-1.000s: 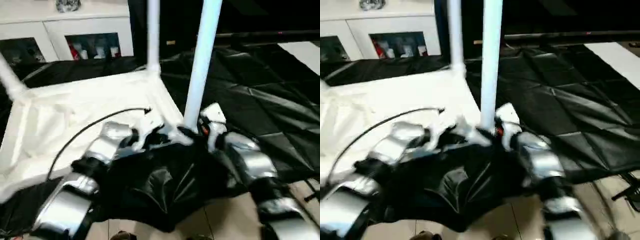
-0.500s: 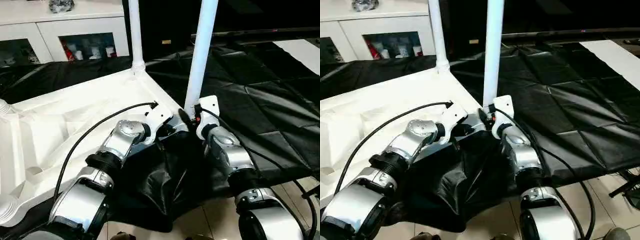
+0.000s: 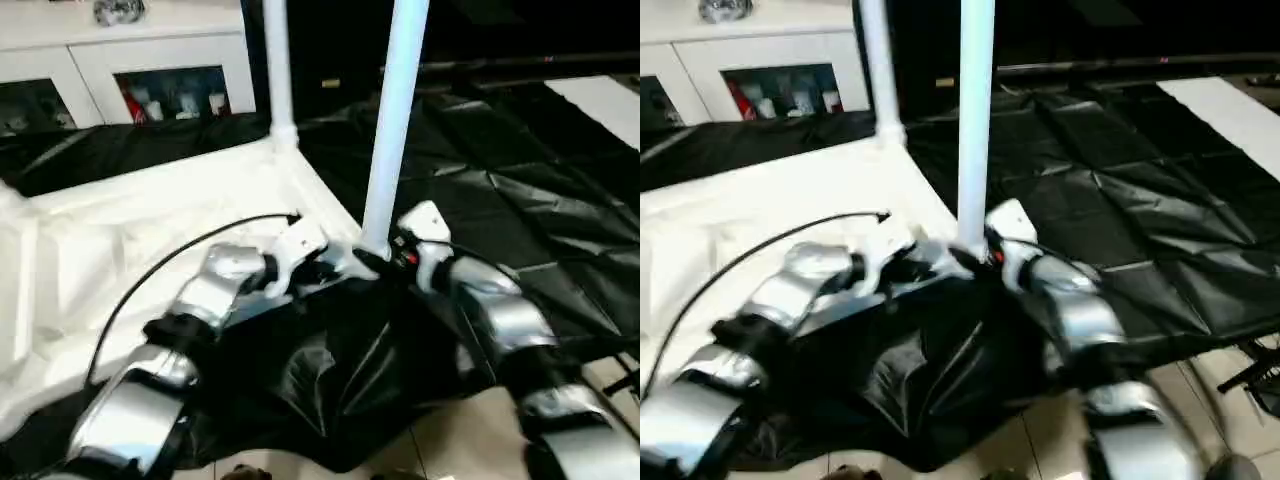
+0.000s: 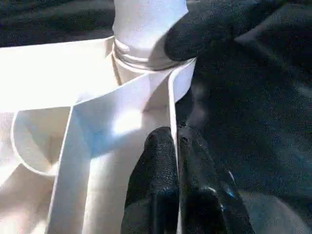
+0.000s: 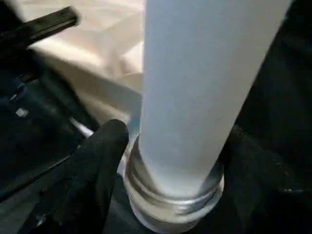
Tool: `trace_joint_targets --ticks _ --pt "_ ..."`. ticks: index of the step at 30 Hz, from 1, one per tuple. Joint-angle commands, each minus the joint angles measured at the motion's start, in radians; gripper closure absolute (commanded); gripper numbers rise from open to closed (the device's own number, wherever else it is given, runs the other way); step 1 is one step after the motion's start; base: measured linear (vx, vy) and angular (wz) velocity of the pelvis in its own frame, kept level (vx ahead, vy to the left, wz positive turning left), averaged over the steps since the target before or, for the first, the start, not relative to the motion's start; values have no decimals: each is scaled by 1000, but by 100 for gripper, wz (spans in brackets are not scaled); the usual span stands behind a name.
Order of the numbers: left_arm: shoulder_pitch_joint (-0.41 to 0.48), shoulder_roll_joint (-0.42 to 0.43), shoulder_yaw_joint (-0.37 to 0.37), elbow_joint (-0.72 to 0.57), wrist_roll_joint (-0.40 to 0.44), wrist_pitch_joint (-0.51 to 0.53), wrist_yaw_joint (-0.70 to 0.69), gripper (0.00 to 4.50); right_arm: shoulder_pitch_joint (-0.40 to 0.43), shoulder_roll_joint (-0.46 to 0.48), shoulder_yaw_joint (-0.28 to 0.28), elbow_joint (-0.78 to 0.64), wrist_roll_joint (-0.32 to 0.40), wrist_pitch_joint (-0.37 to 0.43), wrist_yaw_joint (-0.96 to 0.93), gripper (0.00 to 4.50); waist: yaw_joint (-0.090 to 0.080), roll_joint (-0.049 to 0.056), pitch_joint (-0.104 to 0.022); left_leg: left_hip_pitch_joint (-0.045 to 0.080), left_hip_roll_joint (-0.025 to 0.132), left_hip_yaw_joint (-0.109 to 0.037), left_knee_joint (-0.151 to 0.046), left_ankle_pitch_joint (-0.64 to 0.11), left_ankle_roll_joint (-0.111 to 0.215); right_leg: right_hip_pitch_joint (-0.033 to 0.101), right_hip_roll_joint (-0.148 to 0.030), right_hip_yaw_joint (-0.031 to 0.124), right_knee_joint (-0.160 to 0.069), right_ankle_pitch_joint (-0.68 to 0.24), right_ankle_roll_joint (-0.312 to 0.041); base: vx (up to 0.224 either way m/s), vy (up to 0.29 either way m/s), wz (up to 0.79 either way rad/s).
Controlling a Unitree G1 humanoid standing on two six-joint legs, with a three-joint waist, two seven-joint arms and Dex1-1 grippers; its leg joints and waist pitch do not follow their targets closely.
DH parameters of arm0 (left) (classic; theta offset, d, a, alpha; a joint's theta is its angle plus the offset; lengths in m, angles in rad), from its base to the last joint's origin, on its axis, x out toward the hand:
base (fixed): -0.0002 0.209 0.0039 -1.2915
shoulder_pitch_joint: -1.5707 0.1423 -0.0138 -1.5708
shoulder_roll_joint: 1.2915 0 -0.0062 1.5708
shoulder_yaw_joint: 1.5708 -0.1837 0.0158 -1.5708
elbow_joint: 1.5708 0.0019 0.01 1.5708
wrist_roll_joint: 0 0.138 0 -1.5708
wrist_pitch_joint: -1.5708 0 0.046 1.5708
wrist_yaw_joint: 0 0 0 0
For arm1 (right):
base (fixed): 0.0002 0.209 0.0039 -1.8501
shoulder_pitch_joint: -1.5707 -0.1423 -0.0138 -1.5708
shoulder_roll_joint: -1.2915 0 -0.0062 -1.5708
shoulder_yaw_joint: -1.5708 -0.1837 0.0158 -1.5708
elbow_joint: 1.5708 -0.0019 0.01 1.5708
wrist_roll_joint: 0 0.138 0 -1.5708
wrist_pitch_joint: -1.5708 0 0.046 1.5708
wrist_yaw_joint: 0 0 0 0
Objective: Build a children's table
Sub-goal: Rotate leg to tighten
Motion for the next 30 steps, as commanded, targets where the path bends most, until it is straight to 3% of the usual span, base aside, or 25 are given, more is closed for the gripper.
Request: trace_joint_targets --ticks 1,3,6,10,18,22,24,28,30 --pt "19 -2 -47 -66 -26 -23 -100 450 20 -13 51 -43 19 21 96 127 6 -11 -65 29 38 -18 -67 -300 49 37 -65 43 -90 -309 -224 0 0 0" --pt "29 12 -55 -81 -26 -26 -124 450 26 -27 50 -54 22 26 116 127 12 -10 -65 32 39 -17 -69 -313 37 32 -64 45 -91 -332 -219 0 0 0" --pt "39 24 -58 -95 -26 -26 -140 450 33 -42 48 -72 28 40 145 127 15 -12 -63 30 38 -19 -71 -318 28 35 -65 45 -92 -353 -206 0 0 0" --pt "51 43 -60 -112 -29 -20 -167 450 45 -62 58 -97 35 55 185 160 17 -16 -63 30 37 -20 -71 -315 23 34 -67 45 -93 -370 -192 0 0 0" --pt "66 59 -66 -143 -31 -4 -186 450 57 -65 72 -130 49 80 213 198 19 -16 -68 25 36 -18 -67 -255 38 38 -65 45 -82 -277 -213 0 0 0" --pt "57 34 -55 -134 -28 13 -133 450 65 -31 57 -130 65 117 170 201 18 -16 -66 27 36 -16 -66 -269 36 35 -66 46 -85 -303 -212 0 0 0" --pt "25 -9 -34 -93 -12 49 -23 450 62 20 31 -103 64 156 69 201 16 -19 -63 29 36 -18 -68 -288 28 33 -65 45 -90 -343 -203 0 0 0" --pt "-43 -84 10 -10 0 109 160 450 28 118 -15 -2 18 142 -188 219 3 -18 -52 45 27 -25 -68 -388 -28 16 -71 39 -112 -556 -149 -25 2 -1" --pt "-82 -121 32 35 4 131 256 450 -1 173 -49 56 6 128 -336 235 -9 -16 -51 43 25 -34 -72 -420 -40 19 -72 31 -123 -609 -112 -27 5 -3"
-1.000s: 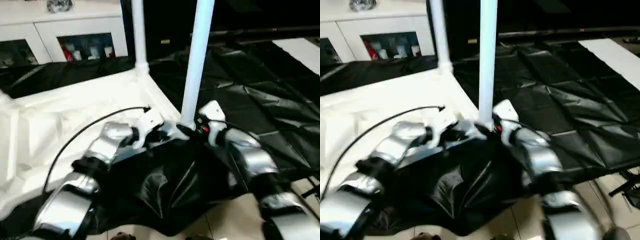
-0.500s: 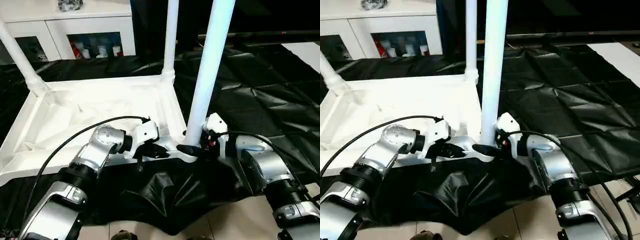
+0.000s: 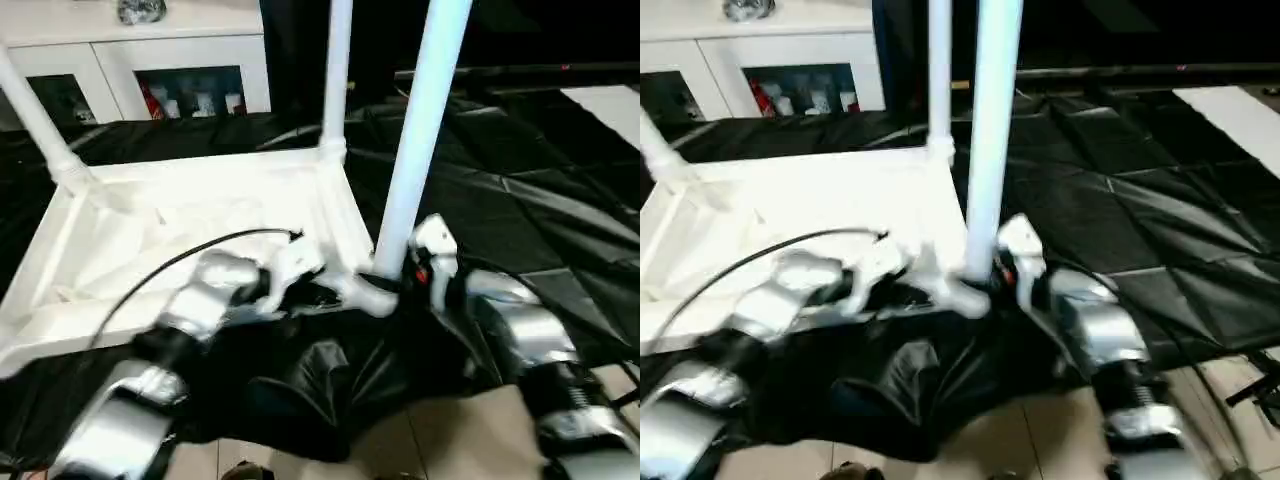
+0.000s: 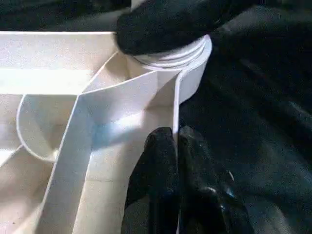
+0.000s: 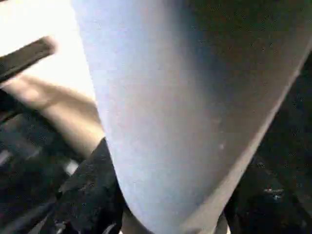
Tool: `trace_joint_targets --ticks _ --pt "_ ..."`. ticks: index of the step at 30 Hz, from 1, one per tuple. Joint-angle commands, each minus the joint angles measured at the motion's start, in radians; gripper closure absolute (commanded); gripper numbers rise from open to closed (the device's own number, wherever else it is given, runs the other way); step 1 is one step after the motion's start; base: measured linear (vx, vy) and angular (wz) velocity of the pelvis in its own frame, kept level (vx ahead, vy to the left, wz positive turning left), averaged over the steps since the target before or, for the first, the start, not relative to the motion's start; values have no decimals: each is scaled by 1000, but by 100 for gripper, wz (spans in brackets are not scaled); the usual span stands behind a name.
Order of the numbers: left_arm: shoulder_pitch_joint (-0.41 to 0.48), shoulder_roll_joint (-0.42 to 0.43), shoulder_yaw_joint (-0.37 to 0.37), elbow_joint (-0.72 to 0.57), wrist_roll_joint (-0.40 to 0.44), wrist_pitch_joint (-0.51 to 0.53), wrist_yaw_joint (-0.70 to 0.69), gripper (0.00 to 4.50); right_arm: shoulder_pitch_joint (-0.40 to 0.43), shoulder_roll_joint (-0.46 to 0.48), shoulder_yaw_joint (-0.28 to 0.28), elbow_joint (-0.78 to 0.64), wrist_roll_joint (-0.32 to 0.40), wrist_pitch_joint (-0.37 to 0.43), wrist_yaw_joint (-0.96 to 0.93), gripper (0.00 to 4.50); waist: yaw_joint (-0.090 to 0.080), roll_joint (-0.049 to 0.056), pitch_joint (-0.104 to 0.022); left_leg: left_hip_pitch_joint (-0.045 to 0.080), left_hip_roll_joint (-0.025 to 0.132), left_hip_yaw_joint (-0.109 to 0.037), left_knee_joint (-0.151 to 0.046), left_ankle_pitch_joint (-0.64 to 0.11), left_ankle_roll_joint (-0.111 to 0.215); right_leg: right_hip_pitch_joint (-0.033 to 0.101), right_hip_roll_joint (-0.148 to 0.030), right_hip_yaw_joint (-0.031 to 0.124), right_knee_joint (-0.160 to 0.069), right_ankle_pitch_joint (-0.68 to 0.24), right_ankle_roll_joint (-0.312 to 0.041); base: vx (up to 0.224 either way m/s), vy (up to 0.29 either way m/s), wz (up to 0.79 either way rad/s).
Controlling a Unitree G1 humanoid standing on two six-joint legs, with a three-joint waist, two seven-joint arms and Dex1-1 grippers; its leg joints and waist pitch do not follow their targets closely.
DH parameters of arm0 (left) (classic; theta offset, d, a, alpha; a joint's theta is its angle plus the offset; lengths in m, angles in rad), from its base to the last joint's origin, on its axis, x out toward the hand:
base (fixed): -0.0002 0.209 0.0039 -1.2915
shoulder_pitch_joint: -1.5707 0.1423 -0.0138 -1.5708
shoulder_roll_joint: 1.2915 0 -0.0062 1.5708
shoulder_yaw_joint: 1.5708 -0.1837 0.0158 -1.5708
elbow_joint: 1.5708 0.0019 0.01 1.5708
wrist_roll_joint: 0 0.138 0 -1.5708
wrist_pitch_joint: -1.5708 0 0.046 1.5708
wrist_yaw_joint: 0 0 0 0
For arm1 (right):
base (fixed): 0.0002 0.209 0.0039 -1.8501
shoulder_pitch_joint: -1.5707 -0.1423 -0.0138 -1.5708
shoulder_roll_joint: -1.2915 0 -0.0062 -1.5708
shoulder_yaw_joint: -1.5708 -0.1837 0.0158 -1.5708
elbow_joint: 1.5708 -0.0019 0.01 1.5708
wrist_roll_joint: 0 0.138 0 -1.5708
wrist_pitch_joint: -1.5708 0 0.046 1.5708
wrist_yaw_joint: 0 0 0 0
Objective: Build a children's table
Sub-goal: Rotate leg to tighten
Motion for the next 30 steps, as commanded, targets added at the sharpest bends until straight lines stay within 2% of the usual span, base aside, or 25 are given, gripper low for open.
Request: trace_joint_targets --ticks 1,2,3,4,5,7,8,10,13,15,16,19,23,24,26,28,30 --pt "-59 -56 36 26 -4 18 153 450 -8 80 15 78 0 19 -119 235 -19 -9 -56 38 26 -38 -75 -438 -42 16 -69 28 -122 -599 -115 0 0 0" --pt "-72 -69 43 42 -1 21 190 450 -22 99 3 99 -2 16 -167 239 -19 -3 -58 39 27 -40 -76 -441 -42 19 -71 27 -121 -588 -115 0 0 0" --pt "-72 -69 43 42 -1 21 190 450 -22 99 3 99 -2 16 -167 239 -22 -4 -58 36 27 -40 -78 -443 -39 20 -69 27 -123 -575 -117 0 0 0" --pt "-88 -87 48 58 5 20 231 450 -41 128 -10 121 -6 15 -224 239 -22 -3 -62 32 28 -41 -81 -435 -33 26 -69 26 -120 -536 -122 0 0 0" --pt "-94 -96 50 65 6 16 247 450 -51 141 -7 130 -11 0 -240 239 -23 -4 -61 30 27 -39 -82 -431 -31 23 -68 28 -121 -519 -127 0 0 0" --pt "-104 -110 53 76 8 -3 253 450 -66 165 -3 142 -17 -27 -241 239 -22 -4 -64 36 26 -36 -81 -432 -25 20 -68 32 -119 -466 -148 0 0 0" --pt "-107 -113 53 82 9 -10 253 450 -71 172 -4 150 -18 -35 -238 239 -21 -5 -65 34 26 -35 -81 -421 -18 23 -67 34 -116 -435 -161 0 0 0" --pt "-101 -114 44 78 7 -25 229 450 -77 183 -5 150 -10 -39 -216 176 -19 -6 -66 30 25 -32 -82 -398 -3 27 -66 36 -111 -386 -177 0 0 0" --pt "-84 -103 30 63 2 -45 186 450 -79 176 6 138 -4 -44 -171 167 -17 -8 -68 29 25 -29 -81 -378 15 29 -68 37 -109 -367 -184 0 0 0" --pt "-71 -91 19 52 -1 -63 149 450 -77 157 18 131 -6 -47 -141 141 -15 -7 -69 26 26 -28 -81 -351 23 33 -69 37 -107 -348 -189 0 0 0" --pt "-69 -88 17 50 -1 -68 141 450 -76 151 21 128 -7 -48 -131 131 -15 -15 -69 25 26 -27 -79 -344 30 33 -70 37 -104 -351 -193 0 0 0" --pt "-53 -59 4 44 4 -98 84 450 -59 103 40 91 -7 -46 -23 108 -13 -15 -69 24 26 -25 -77 -333 41 36 -70 36 -108 -374 -186 0 0 0" --pt "-25 -13 -15 11 -8 -126 -20 450 -8 15 86 -19 26 -5 180 108 -5 -16 -71 24 27 -21 -75 -286 61 38 -69 39 -104 -318 -198 0 0 0" --pt "-20 -6 -18 5 -11 -132 -38 450 -1 2 91 -33 30 -2 203 108 -1 -11 -75 22 30 -20 -73 -257 69 41 -68 39 -97 -268 -209 0 0 0" --pt "-4 22 -33 -22 -14 -144 -100 450 20 -48 110 -76 40 4 284 108 4 -12 -75 22 30 -17 -71 -240 77 41 -66 37 -91 -232 -230 0 0 0" --pt "12 51 -48 -49 -20 -156 -164 450 35 -95 123 -106 47 10 356 108 4 -7 -75 20 33 -19 -72 -244 73 41 -66 37 -87 -235 -236 0 0 0" --pt "20 65 -54 -64 -26 -156 -201 450 42 -119 128 -120 49 9 391 108 6 -7 -76 21 35 -19 -72 -242 70 42 -65 37 -82 -215 -248 0 0 0"
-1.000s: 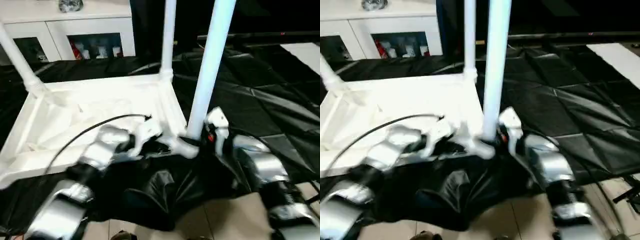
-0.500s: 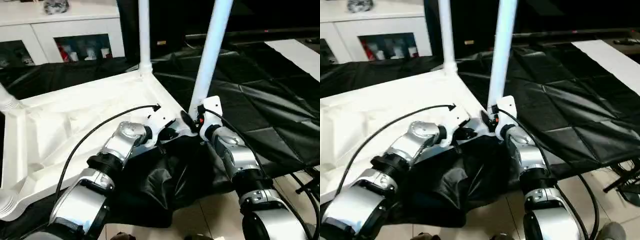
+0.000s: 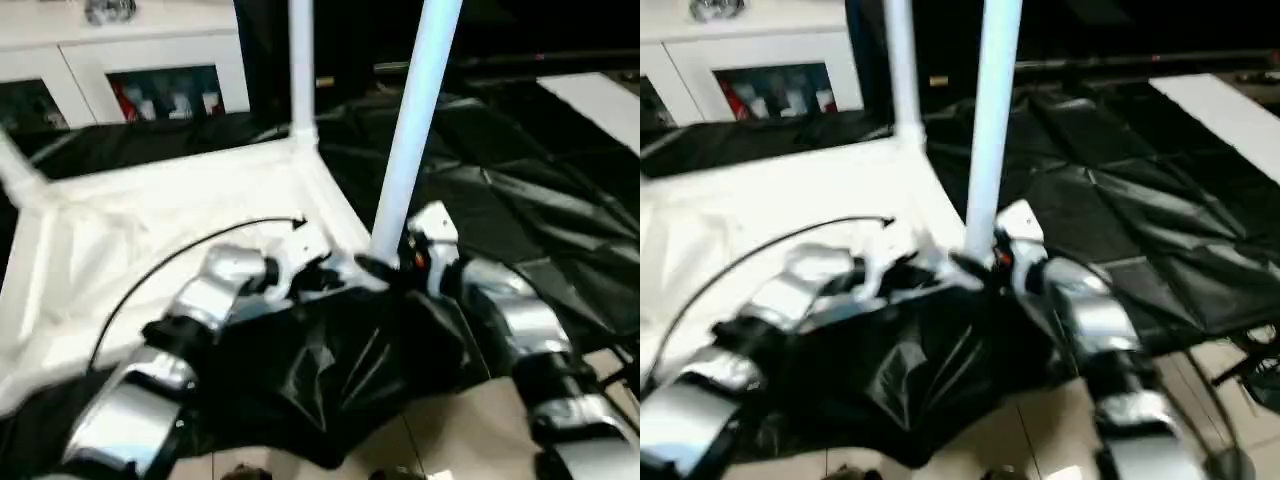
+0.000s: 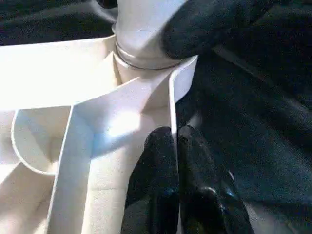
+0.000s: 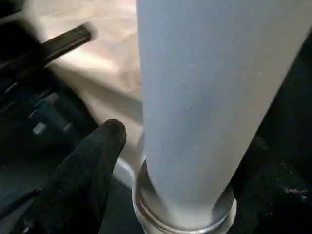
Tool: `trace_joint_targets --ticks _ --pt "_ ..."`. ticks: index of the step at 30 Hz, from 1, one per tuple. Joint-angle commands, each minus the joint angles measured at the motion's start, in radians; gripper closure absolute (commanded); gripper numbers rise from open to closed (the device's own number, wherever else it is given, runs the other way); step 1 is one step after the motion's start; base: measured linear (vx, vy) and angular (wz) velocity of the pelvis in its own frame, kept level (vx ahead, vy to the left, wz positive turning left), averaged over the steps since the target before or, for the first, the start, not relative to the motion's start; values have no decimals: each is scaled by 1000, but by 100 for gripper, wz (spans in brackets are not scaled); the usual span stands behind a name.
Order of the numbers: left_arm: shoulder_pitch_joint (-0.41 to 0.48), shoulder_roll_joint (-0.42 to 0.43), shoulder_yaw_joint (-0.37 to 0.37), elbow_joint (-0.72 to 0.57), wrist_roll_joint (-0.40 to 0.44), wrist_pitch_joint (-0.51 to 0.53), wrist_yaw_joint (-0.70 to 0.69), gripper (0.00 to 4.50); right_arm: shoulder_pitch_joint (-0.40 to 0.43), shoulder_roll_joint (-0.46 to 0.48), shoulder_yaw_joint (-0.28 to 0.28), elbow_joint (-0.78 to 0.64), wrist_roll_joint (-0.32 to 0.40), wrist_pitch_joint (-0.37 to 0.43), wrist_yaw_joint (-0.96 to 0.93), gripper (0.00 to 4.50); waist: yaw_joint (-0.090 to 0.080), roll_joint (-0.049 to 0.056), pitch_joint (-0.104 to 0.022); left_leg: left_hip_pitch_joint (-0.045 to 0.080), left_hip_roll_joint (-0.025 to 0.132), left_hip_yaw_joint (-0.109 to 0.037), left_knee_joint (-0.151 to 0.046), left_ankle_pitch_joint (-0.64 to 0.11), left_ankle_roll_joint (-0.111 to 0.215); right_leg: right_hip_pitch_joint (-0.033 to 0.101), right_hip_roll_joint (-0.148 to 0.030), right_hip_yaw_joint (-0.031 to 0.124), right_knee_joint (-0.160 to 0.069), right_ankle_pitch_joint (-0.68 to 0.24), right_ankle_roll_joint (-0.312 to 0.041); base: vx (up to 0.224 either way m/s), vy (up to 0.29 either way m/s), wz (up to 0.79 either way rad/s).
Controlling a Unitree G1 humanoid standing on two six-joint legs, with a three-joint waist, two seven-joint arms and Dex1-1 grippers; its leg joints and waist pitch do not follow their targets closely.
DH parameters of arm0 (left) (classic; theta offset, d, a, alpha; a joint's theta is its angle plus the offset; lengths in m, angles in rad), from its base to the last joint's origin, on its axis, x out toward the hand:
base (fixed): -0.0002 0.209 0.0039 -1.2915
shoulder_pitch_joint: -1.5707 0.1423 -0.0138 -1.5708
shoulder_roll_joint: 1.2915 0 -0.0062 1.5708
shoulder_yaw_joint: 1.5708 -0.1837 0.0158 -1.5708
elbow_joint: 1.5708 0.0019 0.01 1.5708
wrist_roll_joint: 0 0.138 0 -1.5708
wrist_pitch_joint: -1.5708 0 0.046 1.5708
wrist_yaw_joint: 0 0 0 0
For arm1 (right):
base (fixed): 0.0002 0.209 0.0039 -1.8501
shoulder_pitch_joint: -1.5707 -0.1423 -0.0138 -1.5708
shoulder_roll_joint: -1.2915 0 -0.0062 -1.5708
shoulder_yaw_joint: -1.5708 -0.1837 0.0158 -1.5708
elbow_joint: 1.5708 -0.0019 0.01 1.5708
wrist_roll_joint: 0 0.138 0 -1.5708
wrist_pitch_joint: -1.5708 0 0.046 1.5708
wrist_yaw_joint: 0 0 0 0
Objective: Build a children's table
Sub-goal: Rotate leg to tighten
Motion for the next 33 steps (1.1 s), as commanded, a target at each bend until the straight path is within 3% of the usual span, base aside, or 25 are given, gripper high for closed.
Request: trace_joint_targets --ticks 1,8,13,22,27,29,33 --pt "9 7 -36 -59 -14 -24 -87 450 21 -20 62 -43 15 24 114 108 6 -6 -75 21 43 -16 -58 -243 68 45 -56 41 -69 -226 -248 0 0 0" --pt "27 61 -52 -87 -13 -13 -170 450 41 -79 80 -85 24 41 194 108 17 -7 -71 25 43 -15 -60 -284 47 41 -59 43 -75 -294 -234 0 0 0" --pt "34 90 -55 -100 -12 -5 -200 450 41 -95 92 -95 22 47 225 143 18 -7 -70 26 44 -18 -62 -294 34 40 -59 43 -77 -331 -217 0 0 0" --pt "40 97 -53 -113 -16 12 -212 450 48 -88 93 -108 40 56 225 218 18 -8 -75 22 42 -17 -58 -247 45 45 -58 42 -68 -257 -234 0 0 0" --pt "18 39 -18 -95 -21 68 -87 450 41 -10 50 -62 47 73 95 242 15 -9 -72 22 41 -17 -59 -267 38 43 -58 42 -71 -289 -233 0 0 0" --pt "1 7 3 -74 -17 96 -10 450 30 28 34 -28 31 75 5 243 8 -9 -69 29 38 -21 -60 -313 12 37 -60 40 -81 -380 -213 0 0 0" --pt "-51 -68 47 -4 -5 158 181 450 -10 129 0 91 -22 45 -257 246 -14 -9 -66 25 34 -27 -63 -355 -15 33 -59 37 -88 -454 -178 0 0 0"
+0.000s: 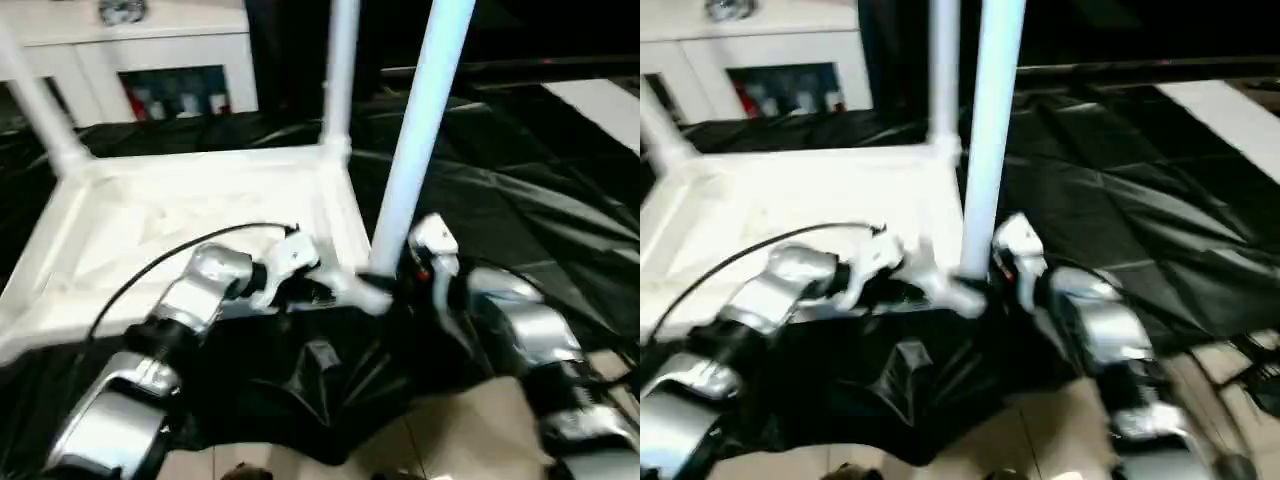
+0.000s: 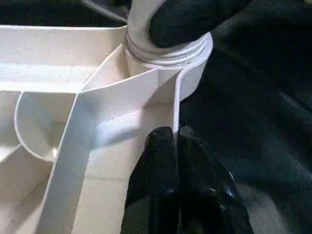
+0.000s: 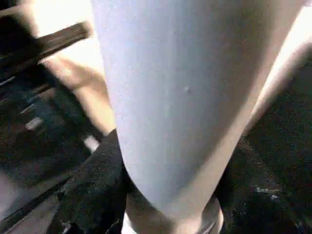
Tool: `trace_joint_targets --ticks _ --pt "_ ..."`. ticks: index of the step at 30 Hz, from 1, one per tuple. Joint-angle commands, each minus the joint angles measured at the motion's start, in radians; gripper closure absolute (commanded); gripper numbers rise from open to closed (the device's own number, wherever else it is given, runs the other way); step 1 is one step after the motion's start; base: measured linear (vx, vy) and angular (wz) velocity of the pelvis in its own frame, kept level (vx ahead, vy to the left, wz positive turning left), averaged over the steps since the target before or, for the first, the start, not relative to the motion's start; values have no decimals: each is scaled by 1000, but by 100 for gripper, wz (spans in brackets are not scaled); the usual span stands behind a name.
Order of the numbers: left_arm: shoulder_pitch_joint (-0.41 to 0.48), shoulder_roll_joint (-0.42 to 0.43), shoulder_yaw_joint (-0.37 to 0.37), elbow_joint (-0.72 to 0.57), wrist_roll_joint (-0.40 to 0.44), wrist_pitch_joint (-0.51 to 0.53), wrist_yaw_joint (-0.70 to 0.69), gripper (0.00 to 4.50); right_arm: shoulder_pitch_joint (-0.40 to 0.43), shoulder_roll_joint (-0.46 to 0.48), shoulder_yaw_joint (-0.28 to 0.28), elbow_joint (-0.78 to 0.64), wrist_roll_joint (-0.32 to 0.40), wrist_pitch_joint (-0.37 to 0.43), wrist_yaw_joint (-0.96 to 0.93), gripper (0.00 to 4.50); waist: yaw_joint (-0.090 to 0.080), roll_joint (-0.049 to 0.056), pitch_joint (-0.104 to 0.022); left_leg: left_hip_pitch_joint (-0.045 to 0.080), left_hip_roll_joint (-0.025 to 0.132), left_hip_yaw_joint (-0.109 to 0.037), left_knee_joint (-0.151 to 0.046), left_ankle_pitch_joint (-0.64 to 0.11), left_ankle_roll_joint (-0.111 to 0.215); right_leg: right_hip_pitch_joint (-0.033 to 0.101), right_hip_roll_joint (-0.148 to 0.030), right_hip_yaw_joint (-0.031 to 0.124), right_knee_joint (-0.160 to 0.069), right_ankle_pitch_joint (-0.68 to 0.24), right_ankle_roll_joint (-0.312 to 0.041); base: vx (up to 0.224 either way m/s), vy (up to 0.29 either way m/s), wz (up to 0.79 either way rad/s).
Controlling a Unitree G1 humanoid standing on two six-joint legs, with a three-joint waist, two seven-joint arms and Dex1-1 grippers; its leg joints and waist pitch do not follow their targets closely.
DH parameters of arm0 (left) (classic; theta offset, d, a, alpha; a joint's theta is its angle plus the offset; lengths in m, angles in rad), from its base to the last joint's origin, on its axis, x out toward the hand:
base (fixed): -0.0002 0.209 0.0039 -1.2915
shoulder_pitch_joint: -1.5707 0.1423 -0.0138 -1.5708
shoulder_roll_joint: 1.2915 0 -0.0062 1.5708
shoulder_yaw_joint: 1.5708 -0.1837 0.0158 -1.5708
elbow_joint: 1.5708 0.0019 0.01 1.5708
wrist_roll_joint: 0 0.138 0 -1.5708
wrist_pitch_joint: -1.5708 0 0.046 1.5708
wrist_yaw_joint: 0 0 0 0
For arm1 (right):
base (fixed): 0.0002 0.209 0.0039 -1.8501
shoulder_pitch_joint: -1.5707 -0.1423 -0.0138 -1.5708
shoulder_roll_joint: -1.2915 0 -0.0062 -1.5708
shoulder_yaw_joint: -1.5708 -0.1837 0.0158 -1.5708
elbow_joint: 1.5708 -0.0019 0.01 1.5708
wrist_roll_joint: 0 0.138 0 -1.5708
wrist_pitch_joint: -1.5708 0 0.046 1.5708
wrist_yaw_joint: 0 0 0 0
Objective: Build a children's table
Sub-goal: Rotate leg to tighten
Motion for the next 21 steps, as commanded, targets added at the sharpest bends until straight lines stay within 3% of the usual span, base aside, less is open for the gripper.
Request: trace_joint_targets --ticks 1,4,11,12,16,21 --pt "-55 -67 48 32 -11 43 181 450 -14 90 13 82 -12 11 -140 247 -7 -6 -67 27 34 -29 -70 -366 -19 32 -56 36 -91 -453 -178 0 0 0" --pt "-87 -116 71 74 -4 62 312 450 -51 178 -36 140 -3 12 -298 249 -15 -9 -67 30 29 -29 -67 -386 -9 27 -56 32 -102 -480 -169 0 0 0" --pt "-97 -154 69 87 4 23 329 450 -83 248 -6 188 -35 -53 -316 249 -18 -10 -69 22 30 -27 -68 -362 20 32 -55 34 -99 -423 -175 0 0 0" --pt "-96 -153 65 87 4 15 323 450 -85 250 -9 191 -33 -55 -314 194 -18 -10 -69 22 30 -27 -68 -364 22 32 -55 34 -99 -422 -176 0 0 0" --pt "-75 -144 45 62 -6 -10 265 450 -84 236 -10 180 -22 -45 -263 163 -22 -12 -67 22 30 -28 -70 -380 26 33 -56 33 -100 -442 -174 0 0 0" --pt "-39 -98 19 22 -15 -50 141 450 -35 116 66 95 -46 -62 -65 152 -18 -14 -68 17 33 -28 -71 -352 39 40 -57 36 -96 -406 -178 0 0 0"
